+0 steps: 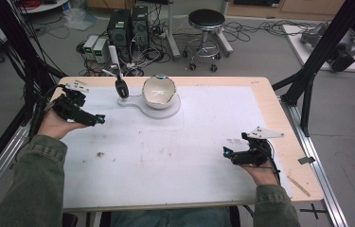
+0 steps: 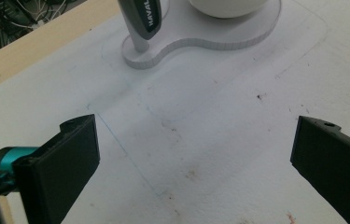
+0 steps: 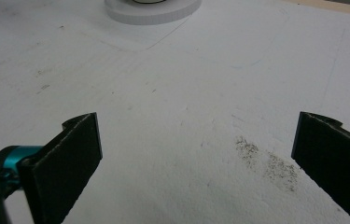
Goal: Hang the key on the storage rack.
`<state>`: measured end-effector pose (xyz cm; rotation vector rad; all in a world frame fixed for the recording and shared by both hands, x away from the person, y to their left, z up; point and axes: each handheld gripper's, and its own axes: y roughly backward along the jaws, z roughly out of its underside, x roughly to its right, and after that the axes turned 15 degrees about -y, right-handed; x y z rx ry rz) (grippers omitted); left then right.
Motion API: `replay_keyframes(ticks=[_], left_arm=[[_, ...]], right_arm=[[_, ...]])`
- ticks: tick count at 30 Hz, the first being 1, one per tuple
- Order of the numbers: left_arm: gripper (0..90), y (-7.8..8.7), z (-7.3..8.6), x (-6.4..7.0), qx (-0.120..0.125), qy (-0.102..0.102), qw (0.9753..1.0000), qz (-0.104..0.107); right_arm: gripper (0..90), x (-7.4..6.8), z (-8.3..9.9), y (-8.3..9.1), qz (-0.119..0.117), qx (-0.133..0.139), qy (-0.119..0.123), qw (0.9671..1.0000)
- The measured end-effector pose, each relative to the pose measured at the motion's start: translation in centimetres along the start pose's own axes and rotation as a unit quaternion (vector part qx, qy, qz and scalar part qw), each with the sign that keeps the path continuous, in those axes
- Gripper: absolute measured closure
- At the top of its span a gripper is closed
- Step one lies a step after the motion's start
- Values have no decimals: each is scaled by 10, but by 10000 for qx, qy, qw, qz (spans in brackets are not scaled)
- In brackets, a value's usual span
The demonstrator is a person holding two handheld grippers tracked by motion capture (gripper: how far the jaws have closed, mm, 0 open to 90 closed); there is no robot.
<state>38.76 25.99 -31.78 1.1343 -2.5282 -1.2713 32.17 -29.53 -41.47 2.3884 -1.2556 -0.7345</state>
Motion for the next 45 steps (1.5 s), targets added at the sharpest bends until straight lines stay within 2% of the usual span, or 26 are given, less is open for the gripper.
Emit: replay_keyframes(ticks=[6,9,15,20,24,28,31,40,43,45], left_arm=[[17,-4,16,12,104,50,9999,54],[17,-4,24,17,349,178,9992,63],[17,-6,40,25,338,232,9992,-36],[17,-4,58,37,628,444,9970,-105],[17,-4,76,48,732,586,9955,-146],[17,-3,86,56,775,635,9949,-124],[17,-1,90,61,816,555,9949,-193],[17,4,110,74,1244,541,9901,-359],[17,6,120,80,1401,642,9874,-357],[17,5,126,82,1428,675,9869,-335]], right_arm=[[6,0,0,-1,13,-40,26,10000],[6,0,1,-2,13,-65,21,10000],[6,-1,1,-2,17,-94,25,10000],[6,0,1,-2,5,-93,-5,10000],[6,0,1,-2,-9,-78,-4,10000],[6,0,1,-2,15,-97,8,10000],[6,-1,1,-2,15,-122,17,9999],[6,-1,1,-3,21,-113,50,9999],[6,-1,2,-2,11,-99,28,9999],[6,-1,2,-2,6,-89,32,10000]])
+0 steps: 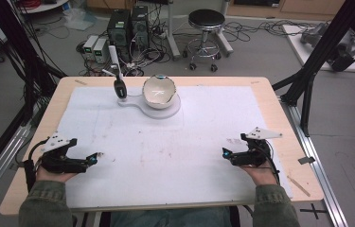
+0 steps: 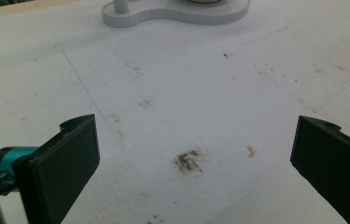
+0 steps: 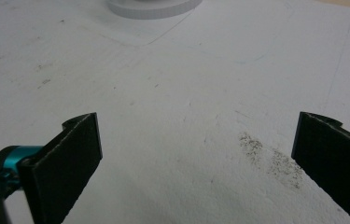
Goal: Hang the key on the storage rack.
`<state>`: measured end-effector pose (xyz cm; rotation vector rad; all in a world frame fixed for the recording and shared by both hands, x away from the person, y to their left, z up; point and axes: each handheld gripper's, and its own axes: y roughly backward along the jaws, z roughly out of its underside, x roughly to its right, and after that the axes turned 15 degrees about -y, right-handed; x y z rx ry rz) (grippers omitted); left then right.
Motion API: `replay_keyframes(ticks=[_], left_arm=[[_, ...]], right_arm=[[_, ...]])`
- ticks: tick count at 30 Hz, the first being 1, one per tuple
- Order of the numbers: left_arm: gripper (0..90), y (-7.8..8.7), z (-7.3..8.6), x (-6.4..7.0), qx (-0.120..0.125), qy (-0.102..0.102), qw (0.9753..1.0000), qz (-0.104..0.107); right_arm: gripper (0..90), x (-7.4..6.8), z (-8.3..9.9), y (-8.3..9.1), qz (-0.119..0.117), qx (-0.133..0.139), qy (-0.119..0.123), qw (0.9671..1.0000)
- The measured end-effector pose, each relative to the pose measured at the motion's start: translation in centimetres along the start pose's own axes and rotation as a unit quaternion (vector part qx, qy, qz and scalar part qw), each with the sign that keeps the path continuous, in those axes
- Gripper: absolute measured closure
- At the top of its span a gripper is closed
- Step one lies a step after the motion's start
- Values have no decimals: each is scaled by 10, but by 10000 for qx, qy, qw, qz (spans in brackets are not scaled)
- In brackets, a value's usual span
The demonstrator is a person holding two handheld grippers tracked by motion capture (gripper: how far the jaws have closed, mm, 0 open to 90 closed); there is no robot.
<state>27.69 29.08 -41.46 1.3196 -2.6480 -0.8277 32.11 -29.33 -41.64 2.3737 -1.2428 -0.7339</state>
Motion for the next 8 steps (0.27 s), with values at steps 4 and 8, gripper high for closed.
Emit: replay_keyframes(ticks=[4,8], left_arm=[[17,-3,3,2,-66,8,10000,-29],[17,-5,2,2,-121,26,9999,1]], right_arm=[[6,0,1,0,3,-12,26,10000],[6,0,3,0,8,-39,25,10000]])
